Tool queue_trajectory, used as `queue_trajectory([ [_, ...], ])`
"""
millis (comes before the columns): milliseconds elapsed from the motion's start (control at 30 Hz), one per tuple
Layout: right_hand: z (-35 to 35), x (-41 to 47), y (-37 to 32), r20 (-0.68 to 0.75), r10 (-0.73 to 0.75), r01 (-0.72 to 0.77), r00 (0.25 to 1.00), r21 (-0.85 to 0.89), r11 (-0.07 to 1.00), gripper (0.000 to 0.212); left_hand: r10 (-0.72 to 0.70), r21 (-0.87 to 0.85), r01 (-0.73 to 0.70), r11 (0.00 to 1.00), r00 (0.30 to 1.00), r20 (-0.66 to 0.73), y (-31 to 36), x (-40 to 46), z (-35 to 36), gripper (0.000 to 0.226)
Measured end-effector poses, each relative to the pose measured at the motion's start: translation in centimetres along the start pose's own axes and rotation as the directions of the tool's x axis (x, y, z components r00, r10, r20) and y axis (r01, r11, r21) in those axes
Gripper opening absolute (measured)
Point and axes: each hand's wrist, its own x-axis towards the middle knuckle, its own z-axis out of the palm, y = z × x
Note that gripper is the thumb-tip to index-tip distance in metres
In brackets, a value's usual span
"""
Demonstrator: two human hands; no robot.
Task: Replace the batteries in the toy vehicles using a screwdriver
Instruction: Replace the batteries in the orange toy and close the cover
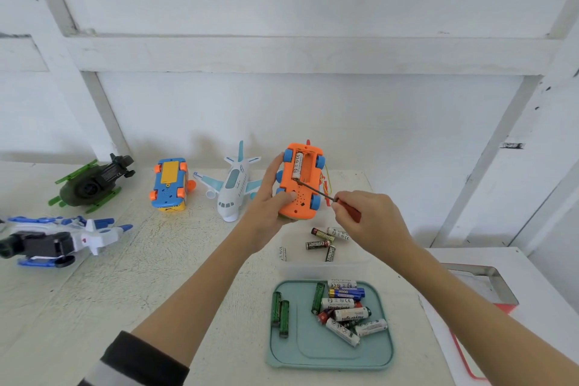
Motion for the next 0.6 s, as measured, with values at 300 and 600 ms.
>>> queue_trajectory([
  [300,-0.4,-0.6,0.0,-0.167,-0.038,0.052,0.985,0.084,0.995,0.03,0.034,0.064,-0.037,0.997,0.999,0.042,0.5,0.0,-0.7,0.072],
  [600,-3.4,1.6,0.6,-0.022,0.131,-0.132,0.991,-0.067,0.989,0.015,0.049,0.449,-0.095,0.888,0.992,0.113,0.7,-0.3,-2.2,0.076],
])
